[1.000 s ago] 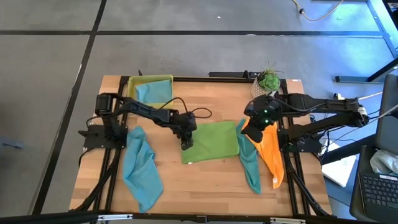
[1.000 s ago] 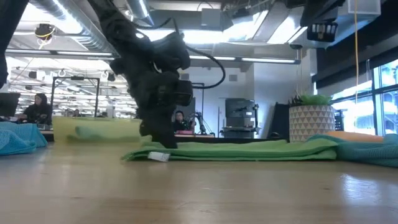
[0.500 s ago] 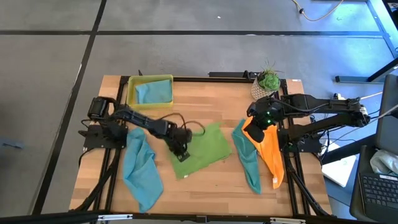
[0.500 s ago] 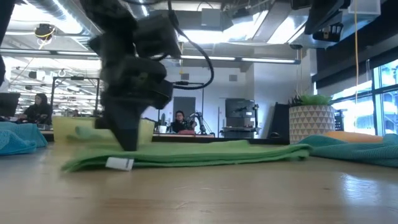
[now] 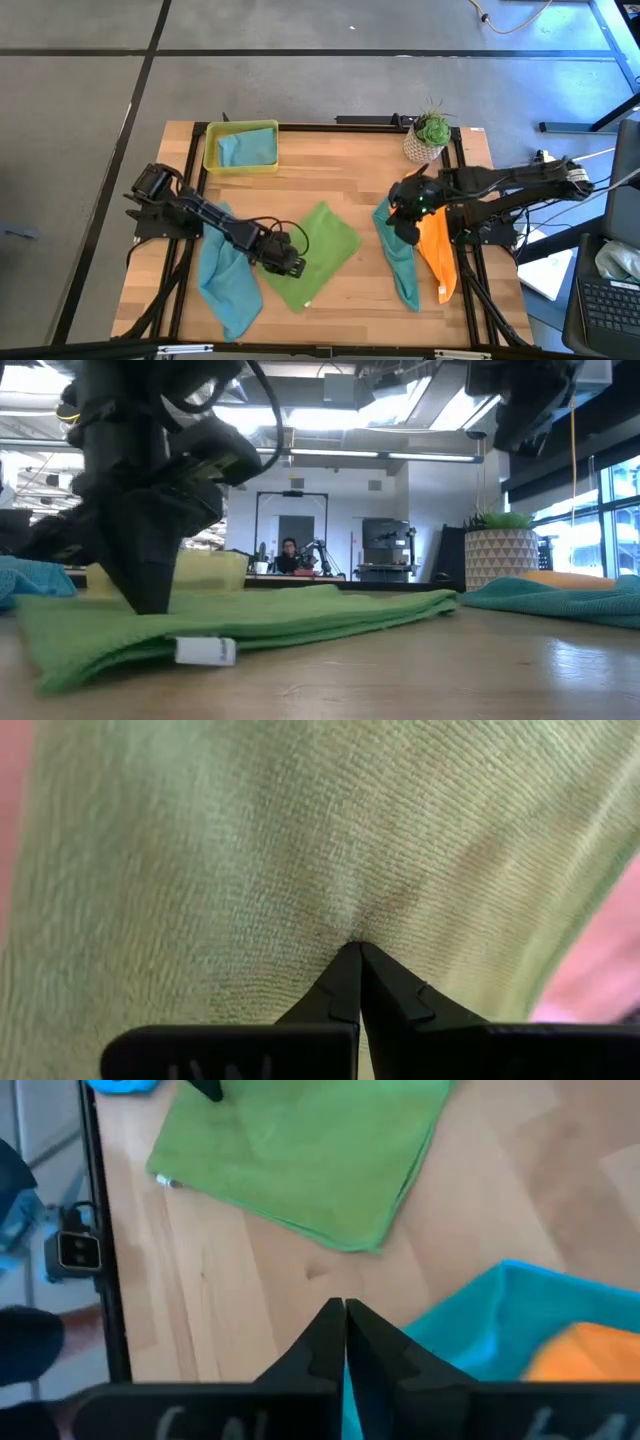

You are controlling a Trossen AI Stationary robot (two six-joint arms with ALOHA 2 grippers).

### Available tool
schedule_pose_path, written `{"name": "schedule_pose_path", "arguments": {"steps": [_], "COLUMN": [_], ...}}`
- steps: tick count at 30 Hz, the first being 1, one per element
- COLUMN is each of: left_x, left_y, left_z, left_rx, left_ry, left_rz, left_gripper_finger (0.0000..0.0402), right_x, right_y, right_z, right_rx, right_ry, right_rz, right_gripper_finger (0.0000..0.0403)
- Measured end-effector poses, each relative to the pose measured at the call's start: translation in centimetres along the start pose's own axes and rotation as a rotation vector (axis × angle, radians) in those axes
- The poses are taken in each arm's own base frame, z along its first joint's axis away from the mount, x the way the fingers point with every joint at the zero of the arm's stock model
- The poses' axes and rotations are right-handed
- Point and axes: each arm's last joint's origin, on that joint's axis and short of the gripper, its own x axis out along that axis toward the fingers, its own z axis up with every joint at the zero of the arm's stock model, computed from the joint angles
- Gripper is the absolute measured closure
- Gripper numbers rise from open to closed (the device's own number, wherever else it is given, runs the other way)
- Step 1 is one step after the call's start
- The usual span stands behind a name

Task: Fold microfiber towels
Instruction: Fold the green towel

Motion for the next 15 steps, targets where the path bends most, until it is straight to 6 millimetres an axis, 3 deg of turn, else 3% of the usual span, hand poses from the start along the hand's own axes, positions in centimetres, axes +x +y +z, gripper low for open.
{"name": "schedule_pose_path", "arguments": {"steps": [4,9,15], "left_x": [-0.2,-0.9,-2.2], "left_y": [-1.7,-3.8,-5.1], "left_z": [0.0,1.7,4.1], "left_rx": [-0.042,-0.038,0.124], "left_ry": [0.054,0.001,0.000], "left_rz": [-0.172,-0.389,-0.525], "left_gripper_finger": [0.0401,0.0401,0.0401], "right_x": [2.4,4.6,4.0], "right_y": [0.0,0.1,3.0], "right_z": [-1.5,-3.7,-4.6], "right_rx": [0.071,0.209,0.185], "right_ry": [0.026,0.111,-0.019], "right_rz": [0.141,0.291,0.261], "right_gripper_finger": [0.0386,0.0387,0.0388]}}
